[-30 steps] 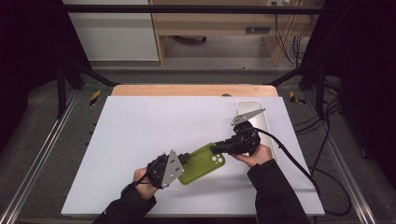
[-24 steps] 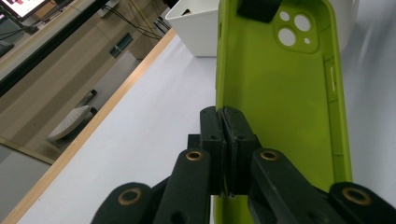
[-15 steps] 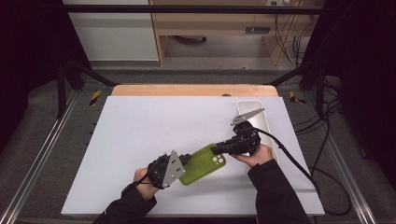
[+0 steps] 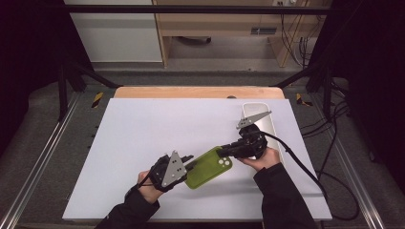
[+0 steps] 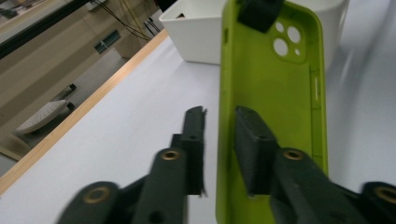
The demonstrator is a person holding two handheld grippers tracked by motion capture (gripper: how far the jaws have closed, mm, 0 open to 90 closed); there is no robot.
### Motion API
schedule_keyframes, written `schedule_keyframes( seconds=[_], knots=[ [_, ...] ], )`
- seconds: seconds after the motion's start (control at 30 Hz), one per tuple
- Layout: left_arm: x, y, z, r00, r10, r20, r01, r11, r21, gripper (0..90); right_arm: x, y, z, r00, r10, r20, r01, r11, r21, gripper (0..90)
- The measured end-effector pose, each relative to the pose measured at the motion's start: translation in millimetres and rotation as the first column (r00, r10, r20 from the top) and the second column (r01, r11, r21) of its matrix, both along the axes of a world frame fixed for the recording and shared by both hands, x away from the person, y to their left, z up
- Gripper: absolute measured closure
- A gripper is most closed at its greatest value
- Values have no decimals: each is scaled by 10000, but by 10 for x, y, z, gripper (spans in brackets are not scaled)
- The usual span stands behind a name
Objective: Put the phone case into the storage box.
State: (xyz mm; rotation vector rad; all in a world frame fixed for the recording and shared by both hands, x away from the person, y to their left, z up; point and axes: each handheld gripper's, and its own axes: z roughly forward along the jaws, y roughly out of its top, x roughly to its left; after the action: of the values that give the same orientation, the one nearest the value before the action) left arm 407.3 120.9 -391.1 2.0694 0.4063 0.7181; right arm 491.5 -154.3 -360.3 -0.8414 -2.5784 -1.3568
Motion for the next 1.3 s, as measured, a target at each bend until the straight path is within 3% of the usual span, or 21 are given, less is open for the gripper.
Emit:
schedule_keyframes(
  seconds=[0.1, 0.17, 0.23, 0.4, 0.5, 0.67, 0.83, 0.93, 1.03, 1.3],
  knots=[
    [14, 40, 32, 9997, 157, -175, -167, 9983, -567, 575, 2, -14, 13, 9999, -86, 51, 87, 10000, -35, 792],
    [35, 70, 56, 9983, 218, -538, -274, 9939, -1065, 498, 6, -26, 24, 9999, -110, 114, 111, 9999, -1, 792],
    [56, 105, 70, 9969, 330, -713, -433, 9881, -1478, 418, 4, -34, 34, 9997, -131, 186, 131, 9999, 8, 792],
    [139, 229, 95, 9894, 641, -1299, -929, 9689, -2293, 312, -5, -56, 52, 9991, -165, 388, 169, 9998, -107, 792],
    [193, 291, 97, 9814, 705, -1784, -1169, 9572, -2646, 210, -10, -78, 75, 9987, -184, 480, 190, 9998, -101, 792],
    [252, 385, 92, 9745, 838, -2080, -1454, 9422, -3018, 124, -26, -118, 123, 9967, -246, 768, 255, 9996, -106, 792],
    [284, 471, 88, 9727, 841, -2161, -1512, 9365, -3163, 75, -54, -166, 178, 9930, -292, 1149, 319, 9993, -217, 792],
    [296, 545, 73, 9709, 826, -2249, -1554, 9316, -3286, 59, -62, -197, 210, 9906, -318, 1328, 355, 9990, -258, 792],
    [295, 628, 54, 9694, 789, -2326, -1596, 9221, -3524, 51, -79, -233, 256, 9878, -363, 1517, 406, 9988, -256, 792],
    [267, 874, -6, 9616, 991, -2559, -1913, 9106, -3663, 43, -126, -306, 400, 9744, -467, 2199, 556, 9979, -344, 791]
  ],
)
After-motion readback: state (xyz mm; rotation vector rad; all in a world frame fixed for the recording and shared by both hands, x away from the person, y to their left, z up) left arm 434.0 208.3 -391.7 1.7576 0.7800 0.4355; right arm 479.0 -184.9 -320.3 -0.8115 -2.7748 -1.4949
